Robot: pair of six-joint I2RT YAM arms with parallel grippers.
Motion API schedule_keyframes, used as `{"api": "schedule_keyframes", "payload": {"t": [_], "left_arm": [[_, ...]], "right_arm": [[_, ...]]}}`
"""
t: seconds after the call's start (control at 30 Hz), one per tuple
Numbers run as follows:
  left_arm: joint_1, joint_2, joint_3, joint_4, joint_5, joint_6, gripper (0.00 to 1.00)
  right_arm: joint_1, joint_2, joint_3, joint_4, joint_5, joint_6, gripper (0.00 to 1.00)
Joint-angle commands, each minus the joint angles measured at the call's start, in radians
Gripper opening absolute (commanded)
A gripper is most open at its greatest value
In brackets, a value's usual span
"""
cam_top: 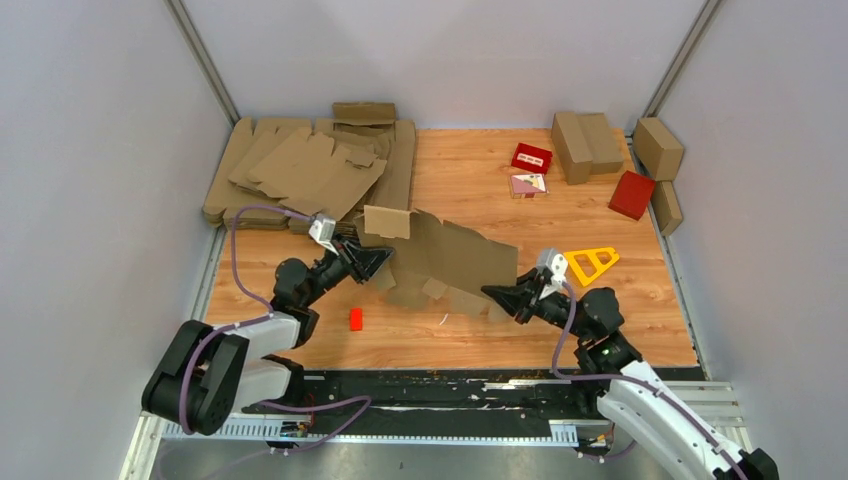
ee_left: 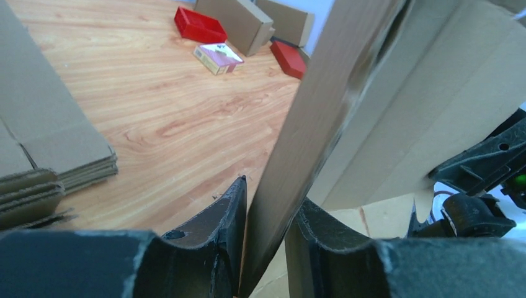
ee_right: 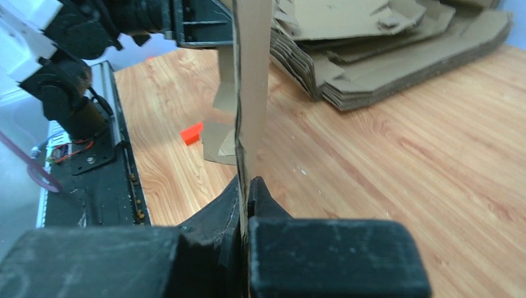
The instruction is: Fold the paper box
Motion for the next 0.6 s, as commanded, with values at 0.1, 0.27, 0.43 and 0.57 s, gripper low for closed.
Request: {"api": "schedule_keyframes", "payload": {"t": [0.1, 0.27, 0.43, 0.57], "left_arm": [[-0.111, -0.048, 0.019, -0.208, -0.219, 0.153, 0.36], [-0.163, -0.005, -0.023, -0.185, -0.377, 0.125, 0.38], [-0.178, 0.083, -0.023, -0.123, -0.418, 0.084, 0.56], [-0.179, 0.039, -0.022, -0.174, -0.457, 0.096, 0.69]], "right_arm": [[0.024, 0.142, 0.037, 0.043, 0.148, -0.011, 0.0], [0.063, 0.273, 0.013, 0.119, 0.222, -0.027, 0.0], [0.119, 0.354, 0.014, 0.16, 0.28, -0.047, 0.0], [0.154, 0.349, 0.019, 0.135, 0.348, -0.072, 0.0]]}}
